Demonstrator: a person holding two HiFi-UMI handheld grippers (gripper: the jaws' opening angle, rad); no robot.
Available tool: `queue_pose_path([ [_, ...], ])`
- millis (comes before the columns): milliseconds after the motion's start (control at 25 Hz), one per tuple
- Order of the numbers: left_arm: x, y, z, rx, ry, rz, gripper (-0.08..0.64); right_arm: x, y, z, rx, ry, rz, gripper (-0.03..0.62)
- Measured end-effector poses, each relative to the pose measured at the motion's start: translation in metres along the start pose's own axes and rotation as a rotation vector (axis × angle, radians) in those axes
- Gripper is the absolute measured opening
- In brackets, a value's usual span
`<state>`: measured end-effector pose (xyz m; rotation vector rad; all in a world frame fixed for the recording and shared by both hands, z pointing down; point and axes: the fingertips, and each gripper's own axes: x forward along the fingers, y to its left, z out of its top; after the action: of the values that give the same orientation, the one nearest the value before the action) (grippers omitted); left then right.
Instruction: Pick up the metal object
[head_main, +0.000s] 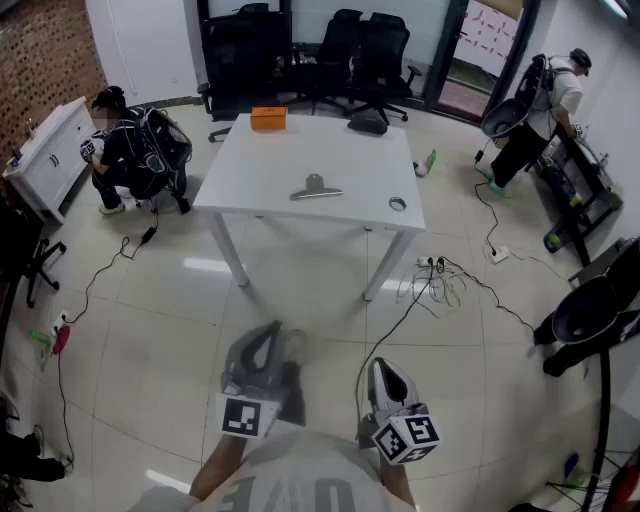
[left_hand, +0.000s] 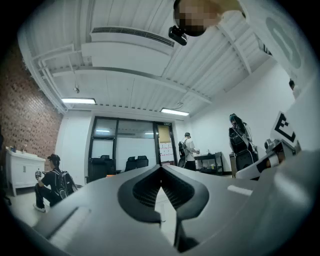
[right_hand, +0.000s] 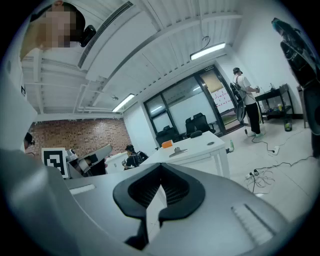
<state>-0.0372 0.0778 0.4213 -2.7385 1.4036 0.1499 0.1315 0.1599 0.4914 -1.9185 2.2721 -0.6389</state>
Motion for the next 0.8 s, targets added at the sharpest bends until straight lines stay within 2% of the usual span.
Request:
queue_pose_path([
  [200,0.096,0.050,-0.009,-0.012,0.001,-0.038,0.002,0.105,-0.009,0.029,0.024,0.024,0.014,0.014],
  [360,0.159,0.086,-0.013,-0.005,0.011,-0.056,0.002,0.190,0.001,0.053,-0.026,0.045,0.079,0.014],
  [520,0.221,0.128,-0.024,-0.012,0.021,-0.061,0.002,0.276,0.016,0.082,-0.038,0.020,0.155,0.014],
  [640,0.264,0.152,-0.031,-0.007,0.015,-0.060,0.002,0.322,0.016,0.094,-0.065,0.017,0.169,0.014],
  [800,0.301,0.161,-0.030,0.007,0.005,-0.085,0.002,0.354,-0.003,0.101,-0.037,0.023,0.147,0.014],
])
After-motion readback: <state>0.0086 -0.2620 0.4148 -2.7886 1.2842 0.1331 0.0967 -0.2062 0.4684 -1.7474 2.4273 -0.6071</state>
